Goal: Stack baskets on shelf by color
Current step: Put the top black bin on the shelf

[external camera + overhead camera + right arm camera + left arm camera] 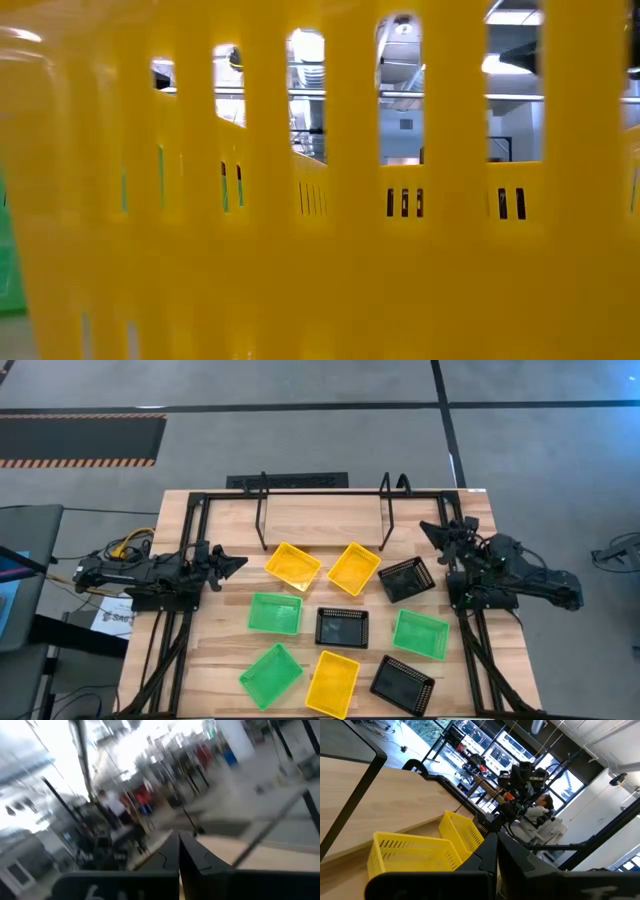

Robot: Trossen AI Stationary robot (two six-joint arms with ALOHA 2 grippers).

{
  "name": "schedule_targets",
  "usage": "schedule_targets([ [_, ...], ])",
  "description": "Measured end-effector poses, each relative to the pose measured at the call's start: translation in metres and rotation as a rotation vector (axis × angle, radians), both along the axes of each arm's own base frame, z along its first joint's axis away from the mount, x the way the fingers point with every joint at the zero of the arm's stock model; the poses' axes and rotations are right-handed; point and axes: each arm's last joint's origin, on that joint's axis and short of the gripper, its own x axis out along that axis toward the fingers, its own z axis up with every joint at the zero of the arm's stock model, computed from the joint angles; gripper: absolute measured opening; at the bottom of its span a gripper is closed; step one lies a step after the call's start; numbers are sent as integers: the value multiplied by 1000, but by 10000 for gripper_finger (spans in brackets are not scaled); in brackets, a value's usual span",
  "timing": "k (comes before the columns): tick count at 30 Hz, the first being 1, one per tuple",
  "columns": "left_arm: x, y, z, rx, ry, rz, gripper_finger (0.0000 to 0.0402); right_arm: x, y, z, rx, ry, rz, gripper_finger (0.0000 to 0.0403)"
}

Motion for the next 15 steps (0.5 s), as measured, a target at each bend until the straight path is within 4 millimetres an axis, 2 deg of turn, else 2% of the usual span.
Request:
schedule_targets([
  [5,0,0,0,-1,0,0,0,-8,3,32,163,306,11,17],
  [9,0,0,0,-1,0,0,0,2,1,47,315,684,-32,11],
  [12,0,0,0,-1,1,0,0,15,-2,51,422,953,-90,36],
  [15,0,0,0,-1,1,0,0,29,-6,49,508,1175,-148,84],
])
